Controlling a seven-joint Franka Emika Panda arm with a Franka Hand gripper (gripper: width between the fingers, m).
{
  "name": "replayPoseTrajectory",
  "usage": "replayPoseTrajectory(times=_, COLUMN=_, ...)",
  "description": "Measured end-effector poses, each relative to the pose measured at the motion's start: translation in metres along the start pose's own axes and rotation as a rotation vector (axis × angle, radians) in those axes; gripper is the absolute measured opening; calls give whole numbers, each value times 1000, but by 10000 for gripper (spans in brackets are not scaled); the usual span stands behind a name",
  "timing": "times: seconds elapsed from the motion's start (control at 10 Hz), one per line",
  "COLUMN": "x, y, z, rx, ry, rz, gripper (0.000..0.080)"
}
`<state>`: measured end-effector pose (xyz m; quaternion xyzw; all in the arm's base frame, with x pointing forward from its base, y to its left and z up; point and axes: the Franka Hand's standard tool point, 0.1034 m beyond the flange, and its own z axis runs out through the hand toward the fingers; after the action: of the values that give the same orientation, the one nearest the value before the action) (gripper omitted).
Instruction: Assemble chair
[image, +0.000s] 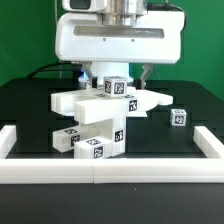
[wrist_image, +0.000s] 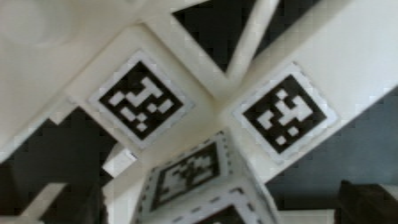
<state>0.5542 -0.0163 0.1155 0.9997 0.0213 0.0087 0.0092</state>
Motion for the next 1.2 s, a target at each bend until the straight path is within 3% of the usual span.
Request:
replayPoseTrajectory(times=0.6, x=0, y=3, z=0, rx=-9, ry=-4, rz=-327, gripper=649)
replayPoseTrajectory(times=0.7, x=0, y=3, z=0, rx=-9, ry=-4, rz=-326, gripper=552)
replayPoseTrajectory(times=0.8, x=0, y=3, z=0, rx=-9, ry=-4, rz=-326, gripper=404)
replayPoseTrajectory(times=0.9, x=0, y=3, z=0, rx=-9, ry=-4, rz=-306, gripper=404)
replayPoseTrajectory(times=1.0, x=0, y=3, z=0, rx=-9, ry=-4, rz=-289, gripper=284)
replayPoseTrajectory(times=1.2, x=0, y=3, z=0, rx=-9, ry=-4, rz=-238, gripper=284)
